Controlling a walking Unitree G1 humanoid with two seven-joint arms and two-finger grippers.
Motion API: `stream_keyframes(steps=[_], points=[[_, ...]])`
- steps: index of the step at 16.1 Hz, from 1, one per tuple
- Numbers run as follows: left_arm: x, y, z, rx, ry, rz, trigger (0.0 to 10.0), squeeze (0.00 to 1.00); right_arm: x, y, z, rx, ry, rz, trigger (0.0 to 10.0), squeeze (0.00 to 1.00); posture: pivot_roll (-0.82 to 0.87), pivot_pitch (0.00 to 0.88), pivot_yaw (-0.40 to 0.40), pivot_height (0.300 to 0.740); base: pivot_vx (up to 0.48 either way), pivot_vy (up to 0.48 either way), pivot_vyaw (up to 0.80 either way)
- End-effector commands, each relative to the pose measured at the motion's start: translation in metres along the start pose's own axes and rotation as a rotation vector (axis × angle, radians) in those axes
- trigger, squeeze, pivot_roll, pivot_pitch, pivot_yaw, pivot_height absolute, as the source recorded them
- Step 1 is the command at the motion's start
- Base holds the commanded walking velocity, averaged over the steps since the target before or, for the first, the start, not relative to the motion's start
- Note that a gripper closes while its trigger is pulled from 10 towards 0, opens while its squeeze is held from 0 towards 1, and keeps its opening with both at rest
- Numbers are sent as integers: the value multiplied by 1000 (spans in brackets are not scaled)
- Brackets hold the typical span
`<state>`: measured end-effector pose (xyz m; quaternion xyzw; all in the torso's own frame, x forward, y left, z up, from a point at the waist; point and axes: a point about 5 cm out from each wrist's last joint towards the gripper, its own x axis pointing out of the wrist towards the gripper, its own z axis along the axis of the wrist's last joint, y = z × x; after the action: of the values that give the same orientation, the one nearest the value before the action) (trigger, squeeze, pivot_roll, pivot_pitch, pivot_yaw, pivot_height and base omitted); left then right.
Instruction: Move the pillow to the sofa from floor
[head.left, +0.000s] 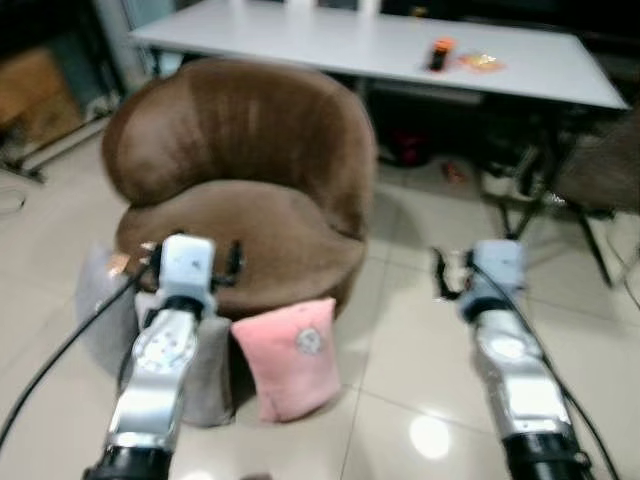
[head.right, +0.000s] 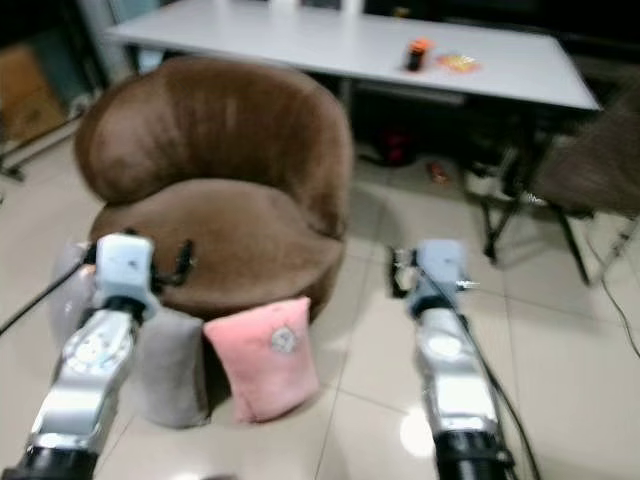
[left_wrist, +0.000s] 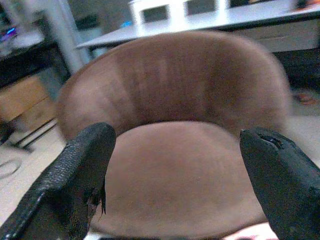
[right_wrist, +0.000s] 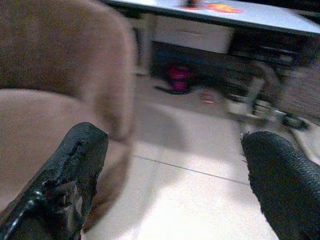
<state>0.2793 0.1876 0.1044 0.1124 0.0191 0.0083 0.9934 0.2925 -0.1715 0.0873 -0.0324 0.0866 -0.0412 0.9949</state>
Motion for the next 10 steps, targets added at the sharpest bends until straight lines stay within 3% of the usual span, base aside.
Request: stream_keyframes(steps=[1, 7, 10], points=[[2, -4, 4, 1, -17, -17, 10000, 0, 0, -10, 2, 1, -10, -33, 10000, 0, -17, 0, 9, 740, 356, 0, 800], [3, -4, 5, 0, -24, -22, 10000, 0, -1, -12, 0, 12, -9, -39, 10000, 0, -11, 0, 13, 740, 346, 0, 0], [4, -3, 6, 1, -26, -25, 10000, 0, -2, -15, 1, 22, -17, -57, 10000, 0, -14, 0, 19, 740, 338, 0, 677]])
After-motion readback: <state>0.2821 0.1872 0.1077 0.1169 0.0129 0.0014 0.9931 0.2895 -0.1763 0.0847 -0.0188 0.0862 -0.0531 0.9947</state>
